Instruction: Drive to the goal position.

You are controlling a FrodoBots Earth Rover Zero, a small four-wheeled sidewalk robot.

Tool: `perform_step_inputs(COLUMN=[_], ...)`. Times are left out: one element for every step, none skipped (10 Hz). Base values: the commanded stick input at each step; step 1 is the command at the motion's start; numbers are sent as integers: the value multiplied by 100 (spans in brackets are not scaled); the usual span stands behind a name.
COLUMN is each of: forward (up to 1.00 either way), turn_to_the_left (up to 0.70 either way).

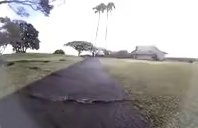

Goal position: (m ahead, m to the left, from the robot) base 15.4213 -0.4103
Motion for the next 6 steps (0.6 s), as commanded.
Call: perform_step_inputs(forward=[60, 60, 60, 60, 60, 60], turn_to_the_left=[15, 15, 15, 15, 15, 15])
